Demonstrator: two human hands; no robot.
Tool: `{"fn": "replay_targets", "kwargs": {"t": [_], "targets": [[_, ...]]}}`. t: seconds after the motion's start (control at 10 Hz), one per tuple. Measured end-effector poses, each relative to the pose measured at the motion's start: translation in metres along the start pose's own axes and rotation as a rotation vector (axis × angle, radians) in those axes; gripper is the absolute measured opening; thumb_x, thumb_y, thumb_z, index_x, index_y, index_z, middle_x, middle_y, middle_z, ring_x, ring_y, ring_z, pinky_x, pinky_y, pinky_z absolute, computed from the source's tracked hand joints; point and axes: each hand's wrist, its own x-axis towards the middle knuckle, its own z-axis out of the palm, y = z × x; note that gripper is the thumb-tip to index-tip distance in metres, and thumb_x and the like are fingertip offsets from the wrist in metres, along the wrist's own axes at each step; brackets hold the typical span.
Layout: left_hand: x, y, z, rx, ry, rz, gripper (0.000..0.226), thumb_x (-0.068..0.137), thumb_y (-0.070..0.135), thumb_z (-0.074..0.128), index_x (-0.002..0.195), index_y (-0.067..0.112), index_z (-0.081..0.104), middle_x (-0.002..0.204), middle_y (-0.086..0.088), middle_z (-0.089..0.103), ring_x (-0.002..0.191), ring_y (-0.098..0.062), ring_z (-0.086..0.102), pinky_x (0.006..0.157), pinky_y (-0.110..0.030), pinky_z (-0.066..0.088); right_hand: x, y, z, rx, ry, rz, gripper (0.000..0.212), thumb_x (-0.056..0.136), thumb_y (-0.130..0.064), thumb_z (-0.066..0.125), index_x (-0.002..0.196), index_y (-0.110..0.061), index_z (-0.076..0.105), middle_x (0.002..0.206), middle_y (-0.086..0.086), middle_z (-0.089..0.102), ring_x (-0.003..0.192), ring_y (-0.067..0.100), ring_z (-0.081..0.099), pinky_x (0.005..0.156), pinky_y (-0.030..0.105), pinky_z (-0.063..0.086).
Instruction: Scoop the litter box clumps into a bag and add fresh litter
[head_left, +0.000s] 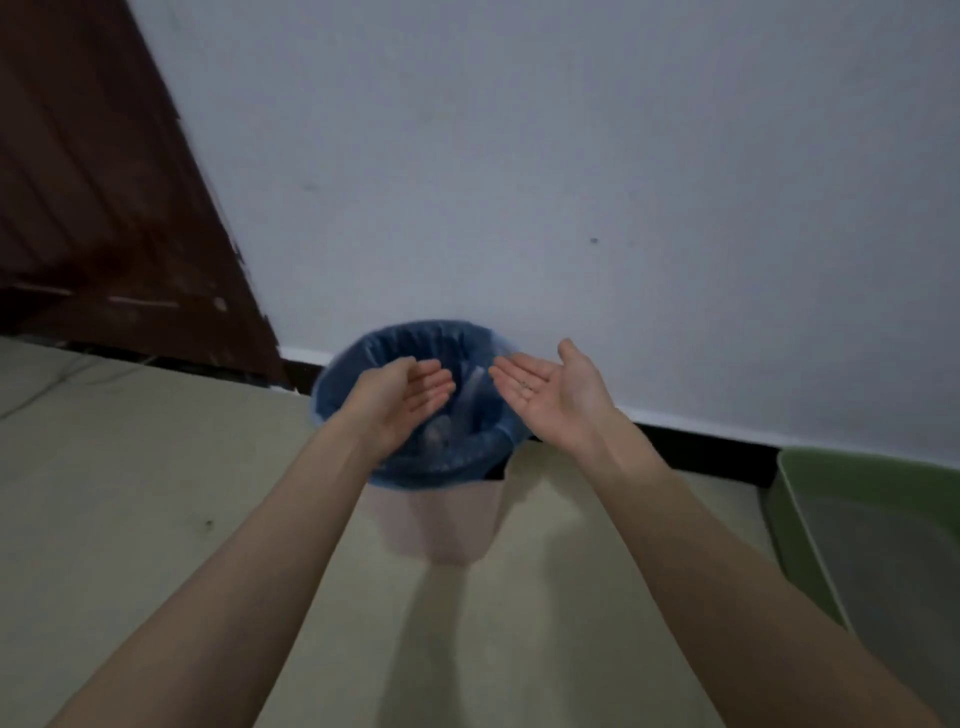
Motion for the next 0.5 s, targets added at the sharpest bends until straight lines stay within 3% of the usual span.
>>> {"fn": "replay_targets", "kwargs": {"t": [0.1,0.2,0.3,0.4,0.5], "targets": [[0.019,0.012,-0.017,0.231,0.090,0.056,0.042,0.102,0.028,0.032,0.124,-0.003,0.050,0.122,-0.016,0.057,0.112,-0.026,0.055,0.091,-0.031,0.042,0.020,0.010,0.037,-0.258,-0.082,0.004,0.072,0.098,-0.053,0.019,0.145,0.001,0.023,0.152,0.015,0.028,0.144,0.026,0.021,0.118,0.037,0.016],[0.027,0.011,-0.028,0.893,0.057,0.161,0.037,0.099,0.039,0.033,0.114,0.016,0.058,0.113,-0.007,0.058,0.105,-0.019,0.054,0.091,-0.033,0.036,0.030,0.023,0.048,-0.565,-0.108,-0.008,0.068,0.096,-0.056,0.012,0.149,-0.014,0.019,0.156,0.003,0.021,0.146,0.020,0.013,0.117,0.040,0.011],[0.027,-0.003,-0.038,1.546,0.036,0.202,0.044,0.099,0.044,0.028,0.139,0.030,0.037,0.151,-0.003,0.028,0.143,-0.029,0.009,0.111,-0.055,0.008,0.032,0.035,0.040,-1.095,-0.028,-0.113,0.060,0.100,-0.046,0.017,0.140,-0.006,0.038,0.143,0.010,0.042,0.134,0.026,0.036,0.110,0.038,0.027],[0.021,-0.031,-0.039,1.691,0.027,0.351,0.049,0.099,0.044,0.019,0.147,0.032,0.017,0.158,-0.001,0.001,0.144,-0.024,-0.011,0.114,-0.052,-0.006,0.027,0.043,0.017,-1.414,-0.037,-0.317,0.049,0.102,-0.035,0.028,0.143,-0.011,0.035,0.148,0.004,0.038,0.137,0.020,0.034,0.110,0.028,0.025],[0.018,-0.057,-0.040,1.741,0.031,0.473,0.055,0.095,0.050,0.006,0.148,0.034,0.007,0.158,0.001,-0.001,0.145,-0.019,-0.008,0.116,-0.046,-0.005,0.014,0.036,0.002,-1.337,0.032,-0.519,0.047,0.100,-0.028,0.039,0.145,-0.016,0.033,0.148,-0.002,0.037,0.136,0.013,0.035,0.107,0.020,0.026]]}}
